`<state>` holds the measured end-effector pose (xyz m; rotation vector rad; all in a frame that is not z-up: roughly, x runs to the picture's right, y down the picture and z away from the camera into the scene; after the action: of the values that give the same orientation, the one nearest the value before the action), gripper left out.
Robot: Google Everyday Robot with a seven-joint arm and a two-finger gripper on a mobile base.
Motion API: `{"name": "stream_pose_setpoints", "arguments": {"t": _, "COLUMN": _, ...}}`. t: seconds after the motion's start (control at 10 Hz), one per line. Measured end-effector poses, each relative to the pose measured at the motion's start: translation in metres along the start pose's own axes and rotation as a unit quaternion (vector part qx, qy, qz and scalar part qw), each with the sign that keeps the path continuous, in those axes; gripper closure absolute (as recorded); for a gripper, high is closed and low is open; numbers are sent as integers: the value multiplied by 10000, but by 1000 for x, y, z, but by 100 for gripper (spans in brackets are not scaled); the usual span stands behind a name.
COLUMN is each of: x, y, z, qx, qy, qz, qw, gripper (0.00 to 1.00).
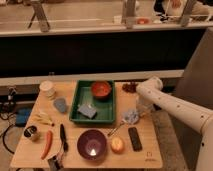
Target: Wipe table surface with towel
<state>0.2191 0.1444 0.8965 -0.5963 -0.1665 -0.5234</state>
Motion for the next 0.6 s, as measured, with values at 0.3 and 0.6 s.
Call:
{"name": "stream_pose_setpoints", "arguments": {"t": 0.3, "x": 9, "y": -28, "z": 10, "qx": 81, "qy": -47, "qz": 150, "qw": 9998, "gripper": 91}}
{"name": "stream_pose_setpoints", "arguments": {"t": 0.6, "x": 29, "y": -47, "z": 19, "qx": 121, "qy": -126, "qz": 501, "qw": 9986, "gripper": 91}}
